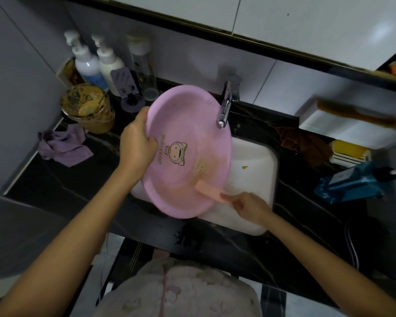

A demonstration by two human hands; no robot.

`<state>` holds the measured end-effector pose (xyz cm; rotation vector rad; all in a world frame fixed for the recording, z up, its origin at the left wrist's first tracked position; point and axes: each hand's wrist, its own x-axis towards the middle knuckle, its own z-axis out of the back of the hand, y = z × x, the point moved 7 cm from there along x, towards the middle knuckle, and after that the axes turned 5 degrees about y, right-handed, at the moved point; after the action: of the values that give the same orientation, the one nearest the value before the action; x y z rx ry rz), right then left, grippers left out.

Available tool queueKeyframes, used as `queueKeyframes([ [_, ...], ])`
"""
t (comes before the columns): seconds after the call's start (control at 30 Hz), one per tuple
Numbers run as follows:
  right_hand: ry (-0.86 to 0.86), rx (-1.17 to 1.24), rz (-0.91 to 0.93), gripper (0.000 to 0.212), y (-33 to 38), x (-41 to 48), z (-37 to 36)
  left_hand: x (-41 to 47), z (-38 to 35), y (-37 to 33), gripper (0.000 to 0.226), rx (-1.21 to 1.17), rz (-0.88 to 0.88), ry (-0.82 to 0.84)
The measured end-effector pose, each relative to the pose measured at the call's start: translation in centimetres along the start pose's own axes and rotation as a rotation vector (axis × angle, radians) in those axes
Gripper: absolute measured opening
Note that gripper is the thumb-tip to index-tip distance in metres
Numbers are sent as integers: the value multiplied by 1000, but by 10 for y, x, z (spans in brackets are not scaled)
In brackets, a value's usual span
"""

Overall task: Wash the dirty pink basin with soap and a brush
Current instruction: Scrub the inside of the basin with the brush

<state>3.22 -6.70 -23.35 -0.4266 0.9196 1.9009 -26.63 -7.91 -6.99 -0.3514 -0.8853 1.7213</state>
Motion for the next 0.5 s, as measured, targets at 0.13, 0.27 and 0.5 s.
queueKeyframes([
  [0.13,-147,15,-81,43,-7,16,19,-1,0,3,58,-5,3,-3],
  [0.27,58,57,17,42,15,6,-15,0,1,1,59,-4,9,-7],
  [0.5,-7,55,-44,39,44,19,-12,-2,1,-1,57,-8,-9,0],
])
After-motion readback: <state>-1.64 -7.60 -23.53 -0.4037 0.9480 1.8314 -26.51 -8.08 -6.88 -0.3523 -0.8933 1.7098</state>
